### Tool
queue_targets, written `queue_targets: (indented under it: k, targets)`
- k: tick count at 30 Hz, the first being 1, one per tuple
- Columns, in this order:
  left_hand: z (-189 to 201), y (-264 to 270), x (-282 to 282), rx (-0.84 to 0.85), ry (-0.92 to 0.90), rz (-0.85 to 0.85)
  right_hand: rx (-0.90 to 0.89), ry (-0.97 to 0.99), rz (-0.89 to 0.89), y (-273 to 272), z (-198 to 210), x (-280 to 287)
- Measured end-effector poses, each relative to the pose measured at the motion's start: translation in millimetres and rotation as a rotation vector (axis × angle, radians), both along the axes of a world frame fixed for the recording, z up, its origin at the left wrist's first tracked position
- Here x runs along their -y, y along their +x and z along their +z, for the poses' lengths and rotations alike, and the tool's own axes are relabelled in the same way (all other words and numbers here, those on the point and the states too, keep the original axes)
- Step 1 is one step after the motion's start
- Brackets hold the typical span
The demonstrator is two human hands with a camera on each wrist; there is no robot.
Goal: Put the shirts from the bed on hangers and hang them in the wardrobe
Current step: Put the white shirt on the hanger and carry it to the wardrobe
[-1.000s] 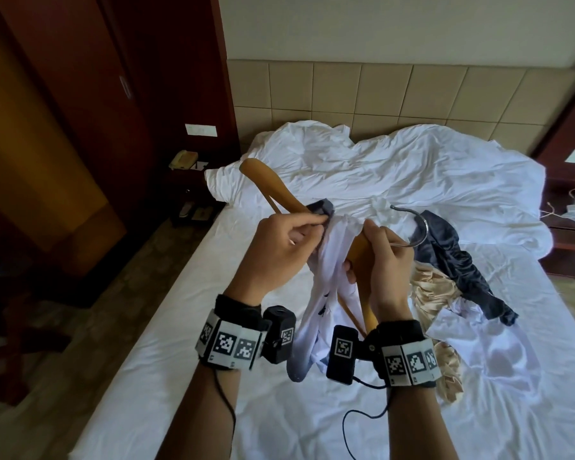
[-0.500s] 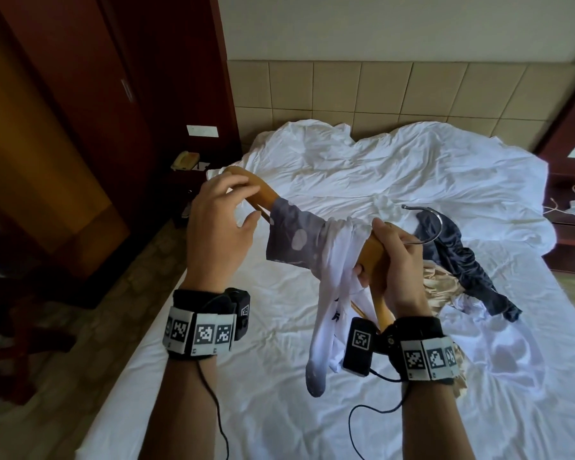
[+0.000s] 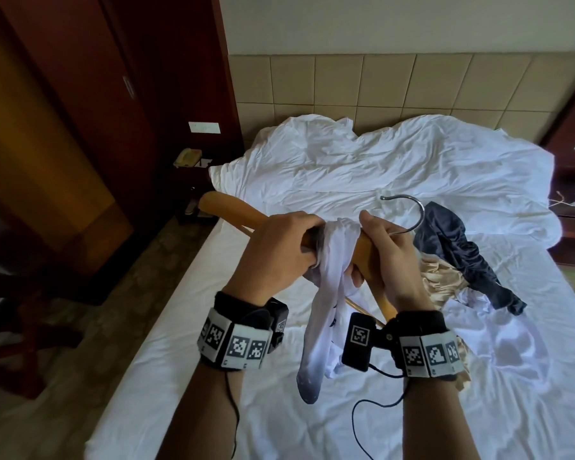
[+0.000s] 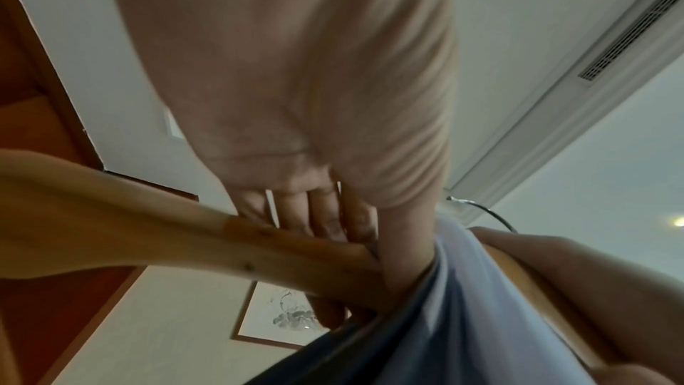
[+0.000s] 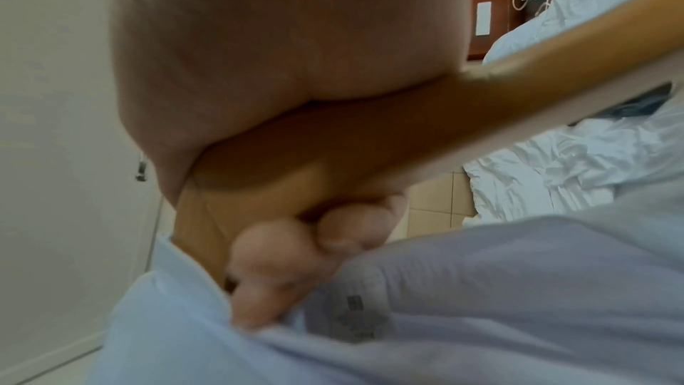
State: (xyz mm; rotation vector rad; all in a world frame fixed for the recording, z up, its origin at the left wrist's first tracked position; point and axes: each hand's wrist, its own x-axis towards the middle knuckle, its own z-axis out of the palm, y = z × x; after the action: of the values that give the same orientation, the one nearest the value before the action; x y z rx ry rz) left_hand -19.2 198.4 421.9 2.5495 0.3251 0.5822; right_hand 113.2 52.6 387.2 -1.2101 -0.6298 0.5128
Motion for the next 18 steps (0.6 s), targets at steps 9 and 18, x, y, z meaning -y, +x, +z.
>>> queue_targets:
  k: [9, 18]
  targets:
    - [0, -15, -23, 0.071, -0.161, 0.097, 0.153, -0.276, 0.168, 14, -7, 27]
    - [7, -17, -24, 0.092, -0.128, 0.126, 0.264, -0.11, 0.135, 21, -19, 8]
